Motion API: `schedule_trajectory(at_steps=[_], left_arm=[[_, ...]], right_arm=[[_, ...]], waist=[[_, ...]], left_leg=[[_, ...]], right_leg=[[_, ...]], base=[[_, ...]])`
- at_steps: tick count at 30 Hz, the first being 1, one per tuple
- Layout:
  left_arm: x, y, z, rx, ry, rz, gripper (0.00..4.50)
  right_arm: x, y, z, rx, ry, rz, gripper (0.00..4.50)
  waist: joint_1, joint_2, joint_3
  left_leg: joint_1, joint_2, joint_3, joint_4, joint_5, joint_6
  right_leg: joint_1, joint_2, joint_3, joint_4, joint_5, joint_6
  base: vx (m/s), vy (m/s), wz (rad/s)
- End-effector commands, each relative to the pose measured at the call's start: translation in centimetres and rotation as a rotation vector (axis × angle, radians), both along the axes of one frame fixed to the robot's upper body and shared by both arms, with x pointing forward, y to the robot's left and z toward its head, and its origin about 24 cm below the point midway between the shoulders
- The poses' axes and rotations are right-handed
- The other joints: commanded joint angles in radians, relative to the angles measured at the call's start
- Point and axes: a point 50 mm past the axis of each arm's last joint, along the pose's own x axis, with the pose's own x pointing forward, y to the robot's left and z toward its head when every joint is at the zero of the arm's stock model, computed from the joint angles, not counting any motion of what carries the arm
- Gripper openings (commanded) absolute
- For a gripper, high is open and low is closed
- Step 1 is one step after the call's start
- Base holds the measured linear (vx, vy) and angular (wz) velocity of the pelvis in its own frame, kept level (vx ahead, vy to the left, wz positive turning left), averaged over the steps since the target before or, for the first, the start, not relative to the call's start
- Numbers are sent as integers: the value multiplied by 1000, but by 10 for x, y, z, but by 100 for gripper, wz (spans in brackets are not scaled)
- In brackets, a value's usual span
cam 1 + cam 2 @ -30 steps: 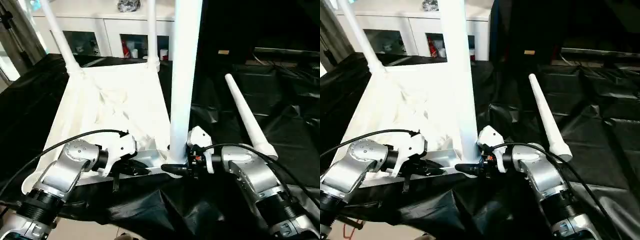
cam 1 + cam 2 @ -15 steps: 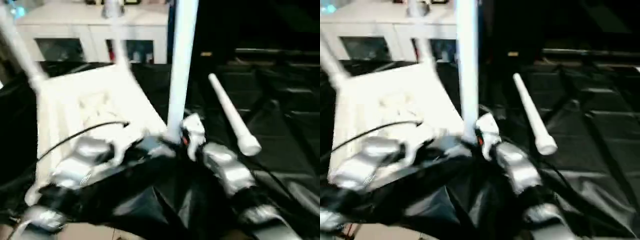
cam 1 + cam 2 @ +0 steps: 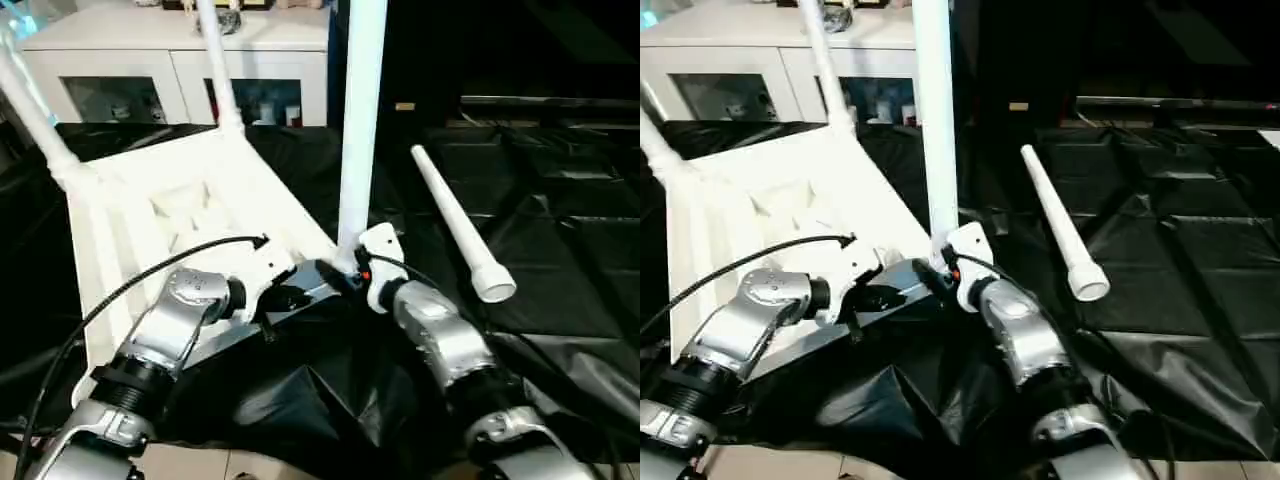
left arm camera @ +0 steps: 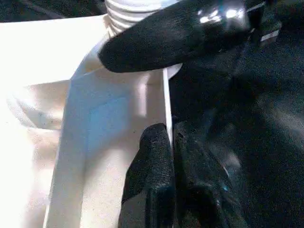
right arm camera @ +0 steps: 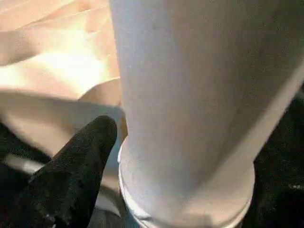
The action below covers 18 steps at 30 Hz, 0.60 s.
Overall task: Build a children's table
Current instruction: Rotate leg to tighten
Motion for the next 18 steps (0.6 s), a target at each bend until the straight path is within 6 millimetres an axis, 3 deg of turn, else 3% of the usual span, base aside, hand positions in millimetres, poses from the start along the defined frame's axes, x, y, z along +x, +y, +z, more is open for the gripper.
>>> schedule_trajectory(at_steps=[1,3,4,5,8,9,11,14,18], left_arm=[[-7,-14,7,-45,-5,-147,0],[-8,-12,7,-44,-2,-159,0],[-10,-9,8,-44,4,-189,0],[-12,-7,9,-47,9,-213,0],[-17,-1,10,-36,33,-275,0],[-17,0,10,-33,35,-278,0],[-18,3,10,-22,50,-297,0],[-19,9,9,-4,70,-315,0],[-18,14,8,12,80,-322,0]], right_arm=[[-7,5,11,18,-21,163,381],[-8,1,12,12,-25,191,381],[-12,-9,18,-1,-30,252,381],[-14,-14,21,-9,-29,286,381],[-20,-28,27,-37,-17,373,381],[-21,-29,28,-39,-15,387,381],[-23,-33,30,-45,-8,420,381],[-27,-39,32,-45,8,458,381],[-28,-40,30,-65,23,474,366]], waist=[[6,-2,-54],[14,-4,-56],[26,-4,-60],[34,-9,-63],[55,-15,-68],[61,-10,-69],[69,-11,-73],[81,-13,-81],[85,-11,-76]], left_leg=[[26,43,-22,-95,-559,-10],[22,44,-18,-96,-515,-1],[21,46,-9,-96,-452,11],[18,47,-4,-94,-408,22],[19,46,9,-85,-331,43],[26,47,14,-82,-313,49],[17,46,16,-79,-266,56],[4,44,18,-68,-158,81],[5,46,17,-71,-192,69]], right_leg=[[19,-70,56,-82,-501,-117],[22,-70,63,-76,-454,-137],[22,-69,69,-69,-386,-168],[29,-65,73,-61,-348,-173],[23,-63,87,-49,-296,-195],[16,-60,90,-47,-282,-210],[24,-59,90,-39,-239,-225],[32,-56,88,-15,-90,-257],[32,-57,85,-22,-164,-243]], base=[[0,0,0],[0,0,0],[0,0,0],[0,0,0],[54,-17,9],[61,-29,15],[62,-30,10],[19,-9,1],[0,0,0]])
